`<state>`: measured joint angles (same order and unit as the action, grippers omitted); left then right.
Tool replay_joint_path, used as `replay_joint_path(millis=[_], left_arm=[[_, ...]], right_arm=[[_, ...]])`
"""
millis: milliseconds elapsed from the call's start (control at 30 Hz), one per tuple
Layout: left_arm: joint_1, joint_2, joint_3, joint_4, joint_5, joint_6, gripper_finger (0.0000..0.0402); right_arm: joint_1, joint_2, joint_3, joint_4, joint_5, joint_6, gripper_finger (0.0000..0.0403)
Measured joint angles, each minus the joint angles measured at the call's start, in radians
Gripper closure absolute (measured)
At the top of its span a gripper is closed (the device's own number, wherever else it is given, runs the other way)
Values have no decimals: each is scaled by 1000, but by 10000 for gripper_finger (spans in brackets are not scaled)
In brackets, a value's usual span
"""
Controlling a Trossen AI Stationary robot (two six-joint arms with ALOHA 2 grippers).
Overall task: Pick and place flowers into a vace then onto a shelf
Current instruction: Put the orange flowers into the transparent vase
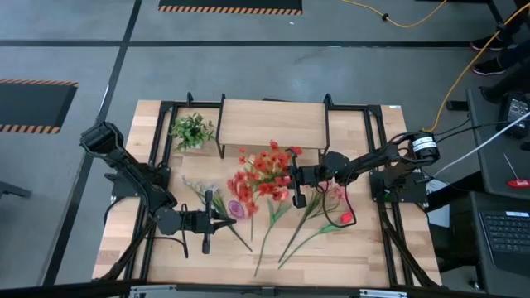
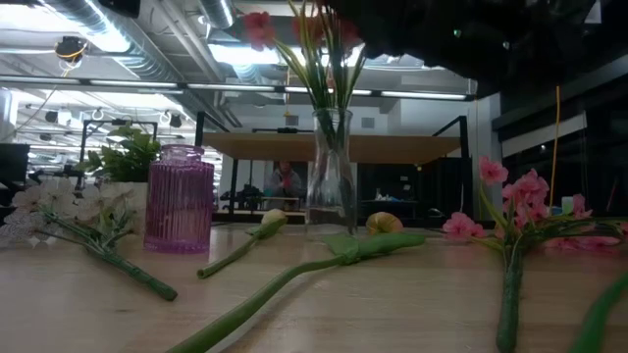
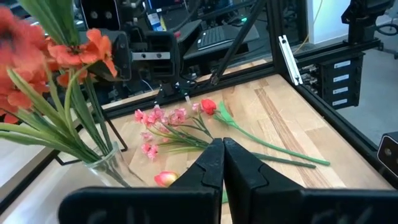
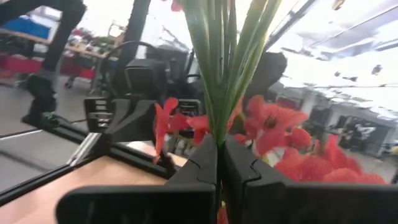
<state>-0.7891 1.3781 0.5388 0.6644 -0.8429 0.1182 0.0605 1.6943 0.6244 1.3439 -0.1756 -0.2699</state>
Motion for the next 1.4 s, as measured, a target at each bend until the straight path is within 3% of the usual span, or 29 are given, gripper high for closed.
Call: replay_joint_path(millis=[133,667,933,1400], left_arm=[[0,0,0,-12,0,-1,400],[0,0,0,-11,0,-3,400],[0,0,0,-12,0,-19,400],[0,0,0,-14,0,-26,400]], right_arm=[[0,33,-22,100,10,4,402],[-2,63,-25,68,43,30,402],[-15,168,-25,224,55,56,402],[-27,212,-25,223,55,105,397]])
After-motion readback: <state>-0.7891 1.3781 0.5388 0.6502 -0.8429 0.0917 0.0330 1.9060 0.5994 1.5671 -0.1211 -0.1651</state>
